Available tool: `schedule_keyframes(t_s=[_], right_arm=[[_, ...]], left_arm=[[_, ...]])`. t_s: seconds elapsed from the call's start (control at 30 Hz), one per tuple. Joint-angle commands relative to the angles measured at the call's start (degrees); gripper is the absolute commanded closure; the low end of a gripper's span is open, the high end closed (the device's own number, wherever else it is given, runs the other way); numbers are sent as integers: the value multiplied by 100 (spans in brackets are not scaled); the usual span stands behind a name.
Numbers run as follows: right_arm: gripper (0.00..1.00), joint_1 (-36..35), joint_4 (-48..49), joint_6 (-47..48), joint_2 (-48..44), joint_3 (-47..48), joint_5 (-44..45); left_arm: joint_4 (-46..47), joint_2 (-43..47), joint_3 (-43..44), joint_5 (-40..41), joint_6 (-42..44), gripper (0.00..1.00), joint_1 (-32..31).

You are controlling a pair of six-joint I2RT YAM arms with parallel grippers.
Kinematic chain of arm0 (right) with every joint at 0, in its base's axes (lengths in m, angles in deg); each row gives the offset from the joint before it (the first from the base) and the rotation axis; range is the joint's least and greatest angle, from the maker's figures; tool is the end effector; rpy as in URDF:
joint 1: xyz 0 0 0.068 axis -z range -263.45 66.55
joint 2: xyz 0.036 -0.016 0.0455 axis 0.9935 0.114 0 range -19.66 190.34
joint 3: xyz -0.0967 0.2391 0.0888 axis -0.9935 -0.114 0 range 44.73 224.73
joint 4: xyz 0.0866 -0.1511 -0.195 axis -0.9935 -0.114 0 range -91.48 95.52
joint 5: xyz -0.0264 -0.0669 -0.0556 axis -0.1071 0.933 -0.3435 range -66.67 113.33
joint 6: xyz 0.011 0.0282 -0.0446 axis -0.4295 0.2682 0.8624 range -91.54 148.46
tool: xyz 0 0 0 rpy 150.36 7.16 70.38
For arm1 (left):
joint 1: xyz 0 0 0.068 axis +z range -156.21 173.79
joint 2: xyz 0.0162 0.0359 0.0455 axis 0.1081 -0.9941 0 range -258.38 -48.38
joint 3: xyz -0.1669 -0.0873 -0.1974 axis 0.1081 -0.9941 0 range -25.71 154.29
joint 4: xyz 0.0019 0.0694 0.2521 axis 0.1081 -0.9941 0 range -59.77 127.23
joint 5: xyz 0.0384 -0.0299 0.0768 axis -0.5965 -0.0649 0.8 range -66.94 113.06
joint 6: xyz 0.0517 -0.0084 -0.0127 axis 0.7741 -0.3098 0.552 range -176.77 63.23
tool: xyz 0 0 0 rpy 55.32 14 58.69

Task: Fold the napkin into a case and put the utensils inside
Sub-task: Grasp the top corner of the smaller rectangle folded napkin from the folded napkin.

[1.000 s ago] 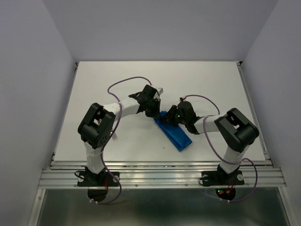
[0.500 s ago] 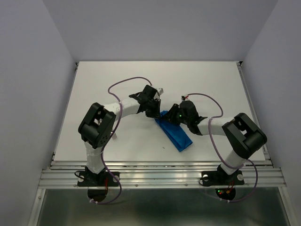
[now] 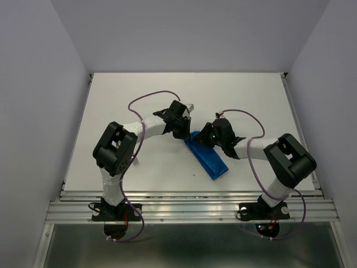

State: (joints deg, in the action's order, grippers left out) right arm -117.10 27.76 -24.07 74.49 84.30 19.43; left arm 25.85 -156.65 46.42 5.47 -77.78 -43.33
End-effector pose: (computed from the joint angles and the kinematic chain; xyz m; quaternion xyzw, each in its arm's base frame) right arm 0.2671 0.1808 0.1533 0.1274 0.8664 0.3510 0.3315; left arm 0.3197 -0.2553 0.1886 0.1839 0.9043 -0.2985 0.2437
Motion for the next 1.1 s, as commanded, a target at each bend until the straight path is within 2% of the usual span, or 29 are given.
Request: schedule_keyframes(t_s=[0.0,0.17,0.2,0.57,1.07], right_arm=[[75,43,52,155,174,314,-49],[98,43,53,208,191,402,-119],[99,43,52,252,218,437,-163],[99,43,0,349,754,517,-858],[99,43,149,15,1035,763,-946]], left_arm=[[39,16,222,-61,106,100,-32],[30,7,239,-61,115,100,-32],[30,-1,248,-70,107,100,-32],[-23,-80,468,-105,98,100,-32],[48,-168,406,-263,71,100,-76]])
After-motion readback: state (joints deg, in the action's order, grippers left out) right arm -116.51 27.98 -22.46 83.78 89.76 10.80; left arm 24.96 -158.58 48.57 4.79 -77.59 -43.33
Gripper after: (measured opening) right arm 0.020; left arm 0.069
